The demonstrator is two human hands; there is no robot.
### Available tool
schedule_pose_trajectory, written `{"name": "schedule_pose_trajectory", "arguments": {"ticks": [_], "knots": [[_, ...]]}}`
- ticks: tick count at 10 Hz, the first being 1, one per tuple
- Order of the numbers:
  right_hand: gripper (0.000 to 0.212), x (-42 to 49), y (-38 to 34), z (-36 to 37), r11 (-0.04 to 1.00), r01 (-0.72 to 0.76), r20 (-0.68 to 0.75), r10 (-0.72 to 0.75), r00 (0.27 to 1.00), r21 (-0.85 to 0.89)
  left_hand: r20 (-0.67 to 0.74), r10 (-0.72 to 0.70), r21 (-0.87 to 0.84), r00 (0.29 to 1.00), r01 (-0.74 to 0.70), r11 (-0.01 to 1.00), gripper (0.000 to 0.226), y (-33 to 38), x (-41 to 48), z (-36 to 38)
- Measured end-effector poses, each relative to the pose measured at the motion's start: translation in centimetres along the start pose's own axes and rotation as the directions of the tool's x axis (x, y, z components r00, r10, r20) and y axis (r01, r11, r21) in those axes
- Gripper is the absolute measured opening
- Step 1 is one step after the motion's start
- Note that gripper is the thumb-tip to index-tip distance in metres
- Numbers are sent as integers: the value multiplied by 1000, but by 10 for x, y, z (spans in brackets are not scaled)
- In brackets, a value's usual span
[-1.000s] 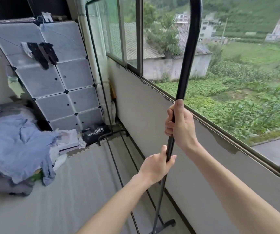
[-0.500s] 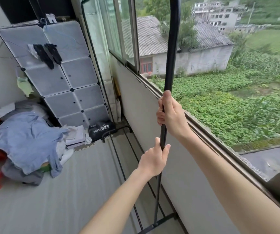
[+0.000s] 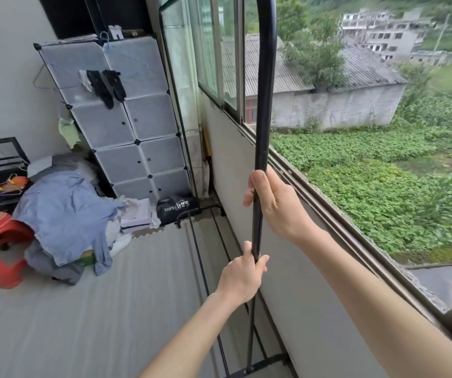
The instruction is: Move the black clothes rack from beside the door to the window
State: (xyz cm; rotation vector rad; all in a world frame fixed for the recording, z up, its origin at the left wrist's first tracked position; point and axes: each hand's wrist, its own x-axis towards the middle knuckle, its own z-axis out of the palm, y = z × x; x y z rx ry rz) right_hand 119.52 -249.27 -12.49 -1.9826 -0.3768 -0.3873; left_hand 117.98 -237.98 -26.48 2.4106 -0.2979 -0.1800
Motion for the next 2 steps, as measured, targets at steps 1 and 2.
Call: {"name": "schedule_pose_trajectory", "arguments": {"ticks": [1,2], "knots": [[45,-5,-3,-11,978,-17,87,36,996,-210,5,-25,-2,1000,25,1000,48,6,-4,-5],[38,-9,-20,-49,857,95,160,-14,987,-507,-18,-36,-7,999,36,999,54,6,-6,-1]]}}
